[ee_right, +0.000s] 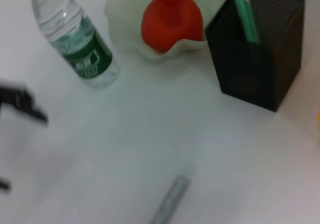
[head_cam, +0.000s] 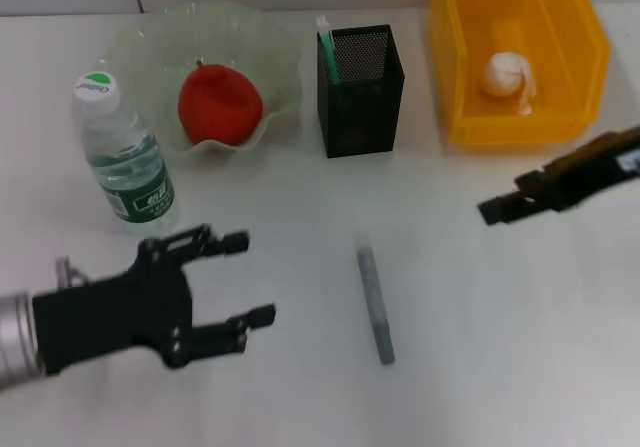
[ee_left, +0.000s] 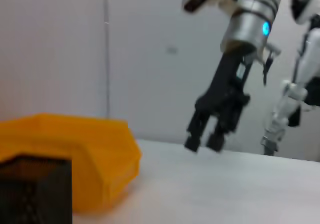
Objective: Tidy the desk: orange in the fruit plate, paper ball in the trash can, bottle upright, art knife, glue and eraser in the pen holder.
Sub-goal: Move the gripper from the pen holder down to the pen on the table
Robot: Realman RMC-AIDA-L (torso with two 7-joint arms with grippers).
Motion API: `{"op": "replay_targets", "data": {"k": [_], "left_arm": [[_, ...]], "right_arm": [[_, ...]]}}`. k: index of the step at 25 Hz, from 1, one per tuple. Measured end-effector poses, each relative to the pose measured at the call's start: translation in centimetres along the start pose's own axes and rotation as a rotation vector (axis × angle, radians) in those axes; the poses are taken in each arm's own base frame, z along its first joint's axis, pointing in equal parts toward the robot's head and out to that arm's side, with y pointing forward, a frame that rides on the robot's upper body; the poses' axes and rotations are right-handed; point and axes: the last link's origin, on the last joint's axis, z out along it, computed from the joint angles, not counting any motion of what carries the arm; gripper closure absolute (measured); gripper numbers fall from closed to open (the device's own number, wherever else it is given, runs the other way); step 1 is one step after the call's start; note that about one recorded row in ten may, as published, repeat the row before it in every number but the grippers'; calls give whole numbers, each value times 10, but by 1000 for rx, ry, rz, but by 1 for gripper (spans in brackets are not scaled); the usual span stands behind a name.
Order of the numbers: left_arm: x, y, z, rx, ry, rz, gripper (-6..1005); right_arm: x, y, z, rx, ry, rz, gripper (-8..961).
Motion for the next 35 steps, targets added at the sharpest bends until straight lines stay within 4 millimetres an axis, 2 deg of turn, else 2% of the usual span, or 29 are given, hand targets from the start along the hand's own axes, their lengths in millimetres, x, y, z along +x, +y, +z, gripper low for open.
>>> {"op": "replay_targets", "data": {"k": [1,2,3,4,5,6,7,8,10,11,12,13,15,25,35], "left_arm": [[-18,10,-7,28,11,-35,216],[-26,15,-9,36,12,-34,216],[-29,17,-9,38,8,-33,215],[-29,17,-9,38,8,-33,216],[-32,18,-7,37,-3,-35,216],[-32,18,-7,37,-3,-35,217],[-33,17,-7,40,-9,-34,218],[-33,17,-7,40,-9,-34,219],[-33,15,-5,45,-13,-31,220],[-33,15,-5,45,-13,-31,220],[-32,14,-4,44,-12,-29,220],[-32,14,-4,44,-12,-29,220],[-33,13,-3,46,-15,-30,220],[-37,13,1,49,-22,-40,220],[-37,14,3,46,-20,-46,220]], "right_arm": [[-20,12,7,19,39,16,388],[-37,24,16,46,82,-1,389],[-46,30,23,65,104,-23,391],[-46,30,23,65,104,-23,392],[-62,43,39,97,156,-66,393],[-62,43,39,97,156,-66,394],[-69,52,55,110,207,-97,396],[-69,52,55,110,207,-97,397],[-73,60,79,122,281,-140,400],[-73,60,79,122,281,-140,401],[-73,62,92,134,314,-153,402],[-73,62,92,134,314,-153,403],[-73,63,106,148,333,-170,406],[-68,69,136,159,371,-215,419],[-60,73,153,143,406,-231,431]]}}
